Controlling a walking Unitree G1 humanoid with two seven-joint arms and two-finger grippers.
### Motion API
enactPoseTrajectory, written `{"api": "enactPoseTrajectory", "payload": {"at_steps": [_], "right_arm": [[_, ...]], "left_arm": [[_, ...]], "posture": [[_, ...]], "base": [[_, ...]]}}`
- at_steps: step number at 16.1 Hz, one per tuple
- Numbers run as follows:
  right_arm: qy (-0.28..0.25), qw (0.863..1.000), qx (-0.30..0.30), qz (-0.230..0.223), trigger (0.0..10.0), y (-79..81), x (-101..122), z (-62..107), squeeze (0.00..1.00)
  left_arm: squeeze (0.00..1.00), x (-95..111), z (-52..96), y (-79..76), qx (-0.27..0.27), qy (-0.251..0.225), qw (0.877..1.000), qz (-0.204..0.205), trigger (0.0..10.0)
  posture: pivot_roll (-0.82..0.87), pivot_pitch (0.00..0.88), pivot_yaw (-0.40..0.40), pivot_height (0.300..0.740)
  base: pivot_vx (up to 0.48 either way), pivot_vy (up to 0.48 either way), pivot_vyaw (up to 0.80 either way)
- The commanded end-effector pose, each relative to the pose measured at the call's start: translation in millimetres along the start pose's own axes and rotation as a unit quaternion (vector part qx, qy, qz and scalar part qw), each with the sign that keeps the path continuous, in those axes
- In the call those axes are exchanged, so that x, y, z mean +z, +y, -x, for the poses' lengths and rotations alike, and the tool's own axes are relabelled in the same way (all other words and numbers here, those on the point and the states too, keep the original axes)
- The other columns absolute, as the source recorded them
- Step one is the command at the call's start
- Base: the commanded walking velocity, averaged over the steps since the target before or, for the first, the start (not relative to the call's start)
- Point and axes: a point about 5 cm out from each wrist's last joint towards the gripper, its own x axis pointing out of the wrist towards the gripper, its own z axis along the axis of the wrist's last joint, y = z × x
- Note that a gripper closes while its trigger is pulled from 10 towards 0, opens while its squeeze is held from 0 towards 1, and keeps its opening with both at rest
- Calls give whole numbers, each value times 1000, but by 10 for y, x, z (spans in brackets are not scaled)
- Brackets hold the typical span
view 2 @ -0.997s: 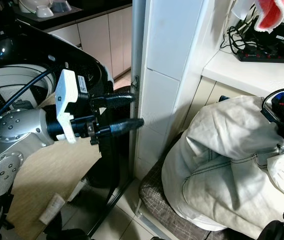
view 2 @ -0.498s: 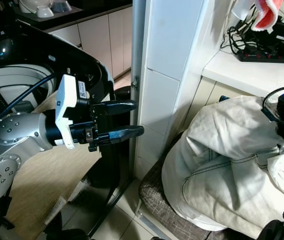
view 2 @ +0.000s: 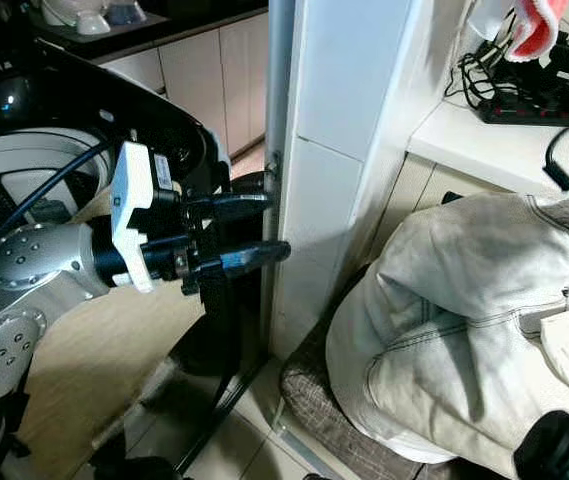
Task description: Clothes washing
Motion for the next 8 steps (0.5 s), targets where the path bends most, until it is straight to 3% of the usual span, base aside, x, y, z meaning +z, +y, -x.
{"api": "enactPoseTrajectory", "payload": {"at_steps": [1, 2, 3, 4, 5, 6, 8], "right_arm": [[-42, 997, 55, 19, 0, 195, 262, 101, 0], [-51, 991, 123, 30, 0, 389, 343, 168, 0], [-37, 953, 297, 56, 0, 857, 282, 367, 0], [-31, 932, 353, 74, 0, 1025, 196, 454, 0], [-22, 912, 400, 88, 0, 1196, 47, 520, 0], [-20, 898, 431, 89, 0, 1334, -80, 561, 0], [-19, 872, 483, 68, 0, 1567, -307, 634, 0]], "left_arm": [[0, 103, 4, 42, 17, -14, 999, -26, 10000], [0, 151, 0, 78, 36, -22, 998, -39, 10000], [0, 256, -50, 187, 95, -39, 992, -68, 10000], [0, 298, -88, 231, 115, -53, 989, -70, 10000], [953, 368, -134, 263, 130, -101, 986, -22, 10000], [1000, 409, -173, 272, 134, -134, 982, 17, 10000], [1000, 418, -248, 301, 150, -165, 971, 83, 10000]], "posture": [[-30, 6, -44, 740], [-32, 5, -44, 740], [-33, 4, -44, 740], [-30, 4, -47, 740], [-30, 4, -49, 740], [-28, 6, -52, 740], [-16, 9, -60, 740]], "base": [[0, 0, 0], [0, 0, 0], [0, 0, 0], [0, 0, 0], [0, 0, 0], [0, 0, 0], [0, 0, 0]]}}
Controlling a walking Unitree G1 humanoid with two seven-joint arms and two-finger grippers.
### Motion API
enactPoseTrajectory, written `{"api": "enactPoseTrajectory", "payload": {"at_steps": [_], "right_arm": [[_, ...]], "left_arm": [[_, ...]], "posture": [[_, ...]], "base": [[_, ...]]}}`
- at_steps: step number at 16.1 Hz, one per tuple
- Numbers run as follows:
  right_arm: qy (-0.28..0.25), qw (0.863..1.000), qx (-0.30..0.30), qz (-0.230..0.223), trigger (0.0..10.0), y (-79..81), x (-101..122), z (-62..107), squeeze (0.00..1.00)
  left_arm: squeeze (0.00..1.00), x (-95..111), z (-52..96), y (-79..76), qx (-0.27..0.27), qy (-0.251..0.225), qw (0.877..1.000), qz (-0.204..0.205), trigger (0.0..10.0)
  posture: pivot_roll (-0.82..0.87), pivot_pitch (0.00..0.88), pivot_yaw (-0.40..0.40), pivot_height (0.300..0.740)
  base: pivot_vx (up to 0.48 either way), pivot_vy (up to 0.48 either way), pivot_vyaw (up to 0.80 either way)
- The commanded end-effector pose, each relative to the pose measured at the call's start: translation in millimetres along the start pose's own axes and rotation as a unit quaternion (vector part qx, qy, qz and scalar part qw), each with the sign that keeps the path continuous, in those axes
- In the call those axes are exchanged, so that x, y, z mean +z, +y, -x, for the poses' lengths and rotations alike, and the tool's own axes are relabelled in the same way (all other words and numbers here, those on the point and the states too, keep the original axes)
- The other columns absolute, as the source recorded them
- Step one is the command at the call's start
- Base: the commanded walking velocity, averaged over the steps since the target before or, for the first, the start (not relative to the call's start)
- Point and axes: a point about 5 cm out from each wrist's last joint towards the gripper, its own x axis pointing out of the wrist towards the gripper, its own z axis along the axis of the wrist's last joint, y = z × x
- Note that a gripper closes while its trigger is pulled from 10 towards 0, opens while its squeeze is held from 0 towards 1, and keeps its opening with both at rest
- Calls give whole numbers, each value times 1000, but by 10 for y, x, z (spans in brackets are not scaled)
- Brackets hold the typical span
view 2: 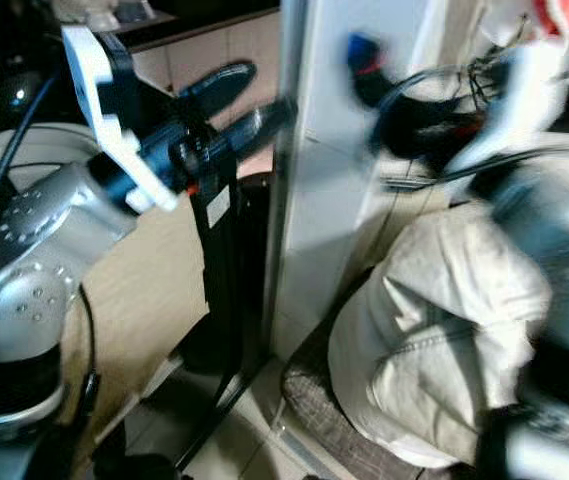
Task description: Clothes washing
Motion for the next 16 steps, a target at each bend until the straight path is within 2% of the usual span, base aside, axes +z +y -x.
{"api": "enactPoseTrajectory", "payload": {"at_steps": [1, 3, 4, 6, 7, 8, 9, 11, 13, 14, 15, 16], "right_arm": [[-14, 1000, 22, 11, 0, 103, -15, -30, 0], [-3, 999, 55, -2, 0, 253, -151, -106, 0], [1, 998, 61, -3, 0, 289, -186, -122, 0], [-4, 997, 71, -2, 0, 343, -214, -145, 0], [-6, 997, 74, -1, 0, 362, -216, -152, 0], [-11, 997, 81, -2, 0, 394, -207, -163, 0], [-12, 996, 85, -2, 0, 410, -207, -169, 0], [-7, 995, 99, 3, 0, 461, -228, -172, 0], [2, 994, 106, 5, 0, 506, -283, -181, 0], [2, 995, 103, 4, 0, 503, -288, -185, 0], [2, 995, 99, 2, 0, 494, -296, -189, 0], [2, 995, 96, 1, 0, 484, -301, -193, 0]], "left_arm": [[1000, 3, -60, -6, 12, -10, 999, 47, 10000], [1000, -93, -118, 24, 72, -32, 983, 164, 10000], [1000, -135, -132, 41, 93, -31, 976, 194, 10000], [1000, -158, -158, 33, 102, -29, 968, 228, 10000], [1000, -166, -164, 24, 99, -25, 968, 230, 10000], [239, -192, -174, 16, 104, -12, 969, 225, 10000], [0, -209, -177, 17, 111, -1, 969, 219, 10000], [0, -243, -180, 23, 121, 16, 972, 199, 10000], [0, -249, -183, 29, 124, 15, 971, 201, 10000], [0, -247, -181, 29, 124, 15, 971, 203, 1569], [0, -244, -170, 36, 125, 15, 970, 207, 0], [0, -245, -159, 41, 123, 17, 970, 208, 0]], "posture": [[-12, 10, -63, 740], [-4, 16, -74, 740], [-4, 18, -75, 740], [-3, 22, -77, 740], [-3, 22, -77, 740], [-5, 24, -77, 740], [-6, 24, -77, 740], [-5, 23, -77, 740], [-5, 20, -77, 740], [-4, 20, -77, 740], [-3, 19, -76, 740], [-2, 19, -76, 740]], "base": [[0, 0, 0], [0, 0, 0], [0, 0, 0], [0, 0, 0], [0, 0, 0], [0, 0, 0], [0, 0, 0], [0, 0, 0], [0, 0, 0], [0, 0, 0], [0, 0, 0], [0, 0, 0]]}}
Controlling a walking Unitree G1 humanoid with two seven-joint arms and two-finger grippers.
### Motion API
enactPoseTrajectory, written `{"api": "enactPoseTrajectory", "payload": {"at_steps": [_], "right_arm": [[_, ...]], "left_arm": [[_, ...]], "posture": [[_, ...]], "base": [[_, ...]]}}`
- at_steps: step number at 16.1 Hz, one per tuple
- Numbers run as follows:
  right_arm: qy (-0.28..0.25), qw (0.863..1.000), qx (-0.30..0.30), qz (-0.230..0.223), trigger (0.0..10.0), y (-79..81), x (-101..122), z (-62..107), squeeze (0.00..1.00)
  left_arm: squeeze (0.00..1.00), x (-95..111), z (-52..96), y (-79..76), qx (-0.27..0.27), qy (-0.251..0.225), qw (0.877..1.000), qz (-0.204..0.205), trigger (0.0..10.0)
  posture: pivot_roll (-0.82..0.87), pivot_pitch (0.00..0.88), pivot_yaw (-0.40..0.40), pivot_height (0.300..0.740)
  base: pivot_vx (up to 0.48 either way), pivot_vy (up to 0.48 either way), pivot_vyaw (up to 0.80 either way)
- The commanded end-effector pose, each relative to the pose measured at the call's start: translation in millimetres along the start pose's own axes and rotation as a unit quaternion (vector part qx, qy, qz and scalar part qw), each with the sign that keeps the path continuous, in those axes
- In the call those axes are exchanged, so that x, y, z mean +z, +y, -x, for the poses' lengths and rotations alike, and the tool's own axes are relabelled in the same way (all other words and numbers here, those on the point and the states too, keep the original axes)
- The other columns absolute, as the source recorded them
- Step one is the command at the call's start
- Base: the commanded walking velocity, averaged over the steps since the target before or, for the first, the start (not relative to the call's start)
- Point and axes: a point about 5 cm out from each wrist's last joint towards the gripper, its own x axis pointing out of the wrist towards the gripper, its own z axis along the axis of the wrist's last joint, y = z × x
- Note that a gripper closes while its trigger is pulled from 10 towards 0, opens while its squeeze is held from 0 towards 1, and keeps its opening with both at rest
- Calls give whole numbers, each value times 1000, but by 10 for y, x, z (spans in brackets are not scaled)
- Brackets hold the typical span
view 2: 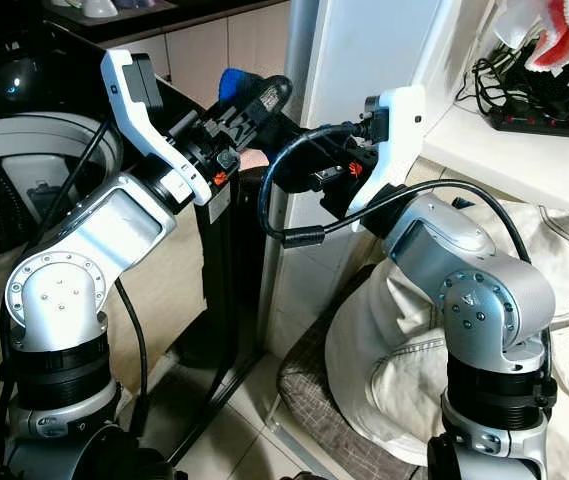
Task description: Clothes washing
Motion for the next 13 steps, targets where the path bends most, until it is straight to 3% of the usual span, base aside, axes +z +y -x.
{"api": "enactPoseTrajectory", "payload": {"at_steps": [1, 6, 13], "right_arm": [[-8, 1000, -3, 8, 0, 4, 24, 1, 0], [-7, 1000, 1, 8, 0, 24, 6, -16, 0], [-9, 1000, 0, 7, 0, 34, 1, -21, 0]], "left_arm": [[0, -1, -17, -17, -3, 10, 1000, 2, 0], [0, 17, -10, 15, 4, 6, 1000, -19, 0], [0, 28, 5, 6, 1, 1, 1000, -14, 0]], "posture": [[-2, 17, -74, 740], [1, 8, -69, 740], [2, 0, -68, 740]], "base": [[0, 0, 0], [0, 0, 0], [0, 0, 0]]}}
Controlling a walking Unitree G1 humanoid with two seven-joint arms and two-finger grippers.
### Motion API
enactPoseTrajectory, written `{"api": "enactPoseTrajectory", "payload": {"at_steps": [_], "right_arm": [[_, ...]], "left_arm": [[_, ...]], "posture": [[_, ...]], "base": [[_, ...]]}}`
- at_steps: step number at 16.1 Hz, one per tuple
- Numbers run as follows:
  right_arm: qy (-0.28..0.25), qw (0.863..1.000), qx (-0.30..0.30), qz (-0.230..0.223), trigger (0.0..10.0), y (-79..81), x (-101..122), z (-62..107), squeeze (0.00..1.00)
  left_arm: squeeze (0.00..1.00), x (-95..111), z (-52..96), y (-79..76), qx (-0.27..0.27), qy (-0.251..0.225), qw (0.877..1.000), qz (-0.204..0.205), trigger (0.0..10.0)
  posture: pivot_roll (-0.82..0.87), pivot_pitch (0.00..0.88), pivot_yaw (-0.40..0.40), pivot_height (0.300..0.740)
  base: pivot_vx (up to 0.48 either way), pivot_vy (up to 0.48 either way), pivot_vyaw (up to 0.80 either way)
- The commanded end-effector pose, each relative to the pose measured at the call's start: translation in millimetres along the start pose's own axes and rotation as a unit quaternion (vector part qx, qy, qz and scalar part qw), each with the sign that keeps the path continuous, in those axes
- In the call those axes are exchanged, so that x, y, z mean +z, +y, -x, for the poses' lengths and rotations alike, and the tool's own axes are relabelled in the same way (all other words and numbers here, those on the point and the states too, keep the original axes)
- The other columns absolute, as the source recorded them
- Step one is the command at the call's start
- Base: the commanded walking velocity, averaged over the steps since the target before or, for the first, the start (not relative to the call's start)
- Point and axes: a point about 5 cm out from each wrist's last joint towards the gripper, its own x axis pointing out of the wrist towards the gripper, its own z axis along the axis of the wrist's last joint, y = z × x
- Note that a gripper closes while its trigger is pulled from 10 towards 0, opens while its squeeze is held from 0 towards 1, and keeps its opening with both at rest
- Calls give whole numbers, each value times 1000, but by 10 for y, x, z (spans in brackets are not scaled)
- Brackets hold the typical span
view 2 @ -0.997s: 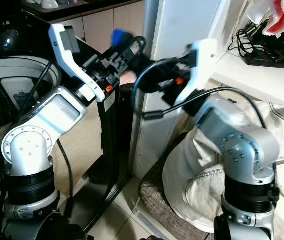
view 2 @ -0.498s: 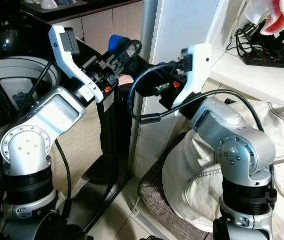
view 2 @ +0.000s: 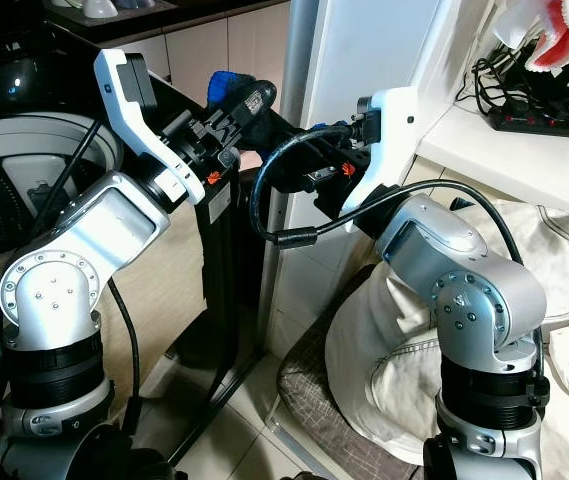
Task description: Clothes washing
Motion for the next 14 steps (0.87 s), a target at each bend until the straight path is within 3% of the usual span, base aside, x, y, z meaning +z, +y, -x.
{"api": "enactPoseTrajectory", "payload": {"at_steps": [1, 7, 9, 10, 11, 12, 14], "right_arm": [[-6, 1000, -6, 5, 0, -7, 23, 13, 0], [-9, 1000, -6, 6, 0, -12, 35, -1, 0], [-8, 1000, -7, 8, 4706, -13, 32, -4, 0], [-6, 1000, -8, 10, 9333, -12, 29, -8, 0], [-4, 1000, -10, 10, 10000, -16, 26, -12, 0], [-6, 1000, -1, 2, 10000, -4, 21, -20, 1000], [-5, 1000, 6, 5, 10000, 10, 21, -28, 1000]], "left_arm": [[0, 0, -18, -39, -9, 1, 1000, -1, 0], [0, 29, -5, 6, 0, -5, 1000, -2, 0], [0, 51, 4, 21, 3, -8, 1000, -4, 0], [0, 66, 9, 50, 11, -11, 1000, -5, 0], [0, 74, 10, 63, 15, -12, 1000, -5, 0], [0, 94, 8, 82, 18, -15, 1000, -5, 0], [0, 151, 5, 115, 29, -26, 999, -8, 0]], "posture": [[2, 0, -68, 740], [7, 3, -69, 740], [9, 3, -69, 740], [9, 4, -69, 740], [9, 4, -68, 740], [11, 2, -68, 740], [14, 0, -68, 740]], "base": [[0, 0, 0], [0, 0, 0], [0, 0, 0], [0, 0, 0], [0, 0, 0], [0, 0, 0], [0, 0, 0]]}}
